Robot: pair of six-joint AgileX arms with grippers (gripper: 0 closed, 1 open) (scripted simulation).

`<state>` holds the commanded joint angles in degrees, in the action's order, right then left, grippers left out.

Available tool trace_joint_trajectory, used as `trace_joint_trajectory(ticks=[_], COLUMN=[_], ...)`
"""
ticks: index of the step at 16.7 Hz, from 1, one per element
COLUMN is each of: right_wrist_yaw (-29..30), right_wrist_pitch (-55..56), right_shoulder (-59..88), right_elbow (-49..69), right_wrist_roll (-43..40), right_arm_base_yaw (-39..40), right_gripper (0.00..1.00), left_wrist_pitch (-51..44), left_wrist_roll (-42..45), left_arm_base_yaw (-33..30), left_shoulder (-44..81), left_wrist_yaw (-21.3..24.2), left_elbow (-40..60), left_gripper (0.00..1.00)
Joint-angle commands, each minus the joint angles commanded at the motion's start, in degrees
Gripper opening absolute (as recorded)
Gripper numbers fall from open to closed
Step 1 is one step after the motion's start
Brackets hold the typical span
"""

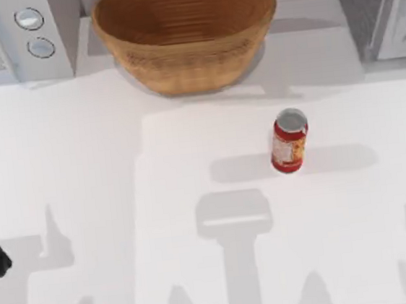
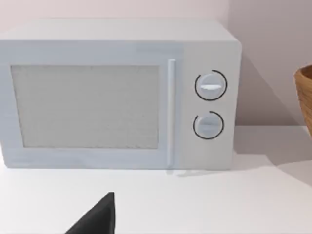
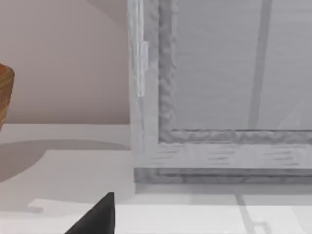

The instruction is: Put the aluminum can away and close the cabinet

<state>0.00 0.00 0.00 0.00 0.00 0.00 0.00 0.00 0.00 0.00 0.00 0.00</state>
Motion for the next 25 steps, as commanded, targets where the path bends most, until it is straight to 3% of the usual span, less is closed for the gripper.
trace_joint_trajectory(ticks=[5,10,25], right_wrist_yaw=[1.2,7.3,37.7], right_wrist_pitch=[2.4,13.8,75.7], right_shoulder=[3.3,19.4,102.1], right_elbow=[0.7,4.1,24.0], right_wrist_roll=[0.2,0.9,1.4], right_arm_base_yaw=[1.1,6.1,34.7], right_gripper=[1.00,1.00,1.00], left_wrist_pitch=[0.0,0.0,0.0], left_wrist_roll=[0.0,0.0,0.0], left_arm_base_yaw=[0.0,0.0,0.0], left_shoulder=[0.0,0.0,0.0], left_wrist_yaw=[0.0,0.0,0.0], left_elbow=[0.0,0.0,0.0], left_gripper=[1.00,1.00,1.00])
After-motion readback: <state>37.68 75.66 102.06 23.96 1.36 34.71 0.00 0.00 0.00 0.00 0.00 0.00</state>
